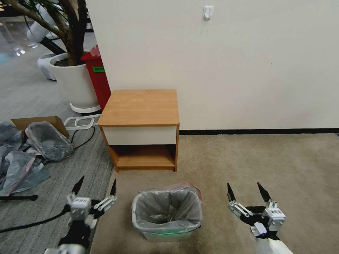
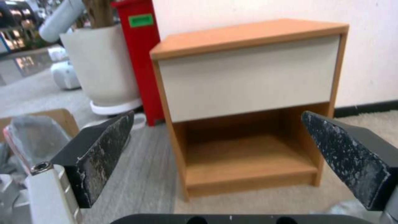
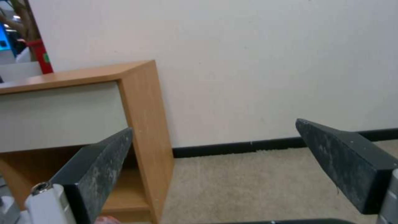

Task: Pick up the garbage bag from the table and place it over the trash can.

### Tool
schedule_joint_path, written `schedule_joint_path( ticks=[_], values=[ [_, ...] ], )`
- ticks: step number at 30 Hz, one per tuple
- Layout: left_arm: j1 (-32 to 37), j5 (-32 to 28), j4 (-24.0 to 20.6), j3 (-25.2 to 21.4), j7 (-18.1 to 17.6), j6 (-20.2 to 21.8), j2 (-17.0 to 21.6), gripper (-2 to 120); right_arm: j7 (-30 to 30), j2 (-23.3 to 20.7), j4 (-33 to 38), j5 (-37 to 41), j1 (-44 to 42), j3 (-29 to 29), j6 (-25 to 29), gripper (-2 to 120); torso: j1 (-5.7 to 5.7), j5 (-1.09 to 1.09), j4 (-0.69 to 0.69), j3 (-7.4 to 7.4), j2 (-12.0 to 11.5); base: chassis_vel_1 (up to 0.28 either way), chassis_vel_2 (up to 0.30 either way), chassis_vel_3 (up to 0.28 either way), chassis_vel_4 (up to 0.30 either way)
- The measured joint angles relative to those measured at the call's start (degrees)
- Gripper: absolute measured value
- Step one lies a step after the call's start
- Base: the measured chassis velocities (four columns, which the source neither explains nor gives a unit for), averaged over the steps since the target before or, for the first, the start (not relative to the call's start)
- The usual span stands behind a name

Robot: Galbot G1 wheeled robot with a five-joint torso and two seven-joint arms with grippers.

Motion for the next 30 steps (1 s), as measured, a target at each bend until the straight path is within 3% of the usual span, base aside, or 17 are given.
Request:
schedule_joint_path(
  ticks=[30],
  values=[
    [-0.17,-0.18,-0.44,1.2,-0.24,1.48,-0.12,100,0.73,0.09,-0.16,-0.7,-0.01,-0.12,-0.06,100,0.0,0.0,-0.01,0.0,0.0,0.0,0.0,0.0,0.0]
  ],
)
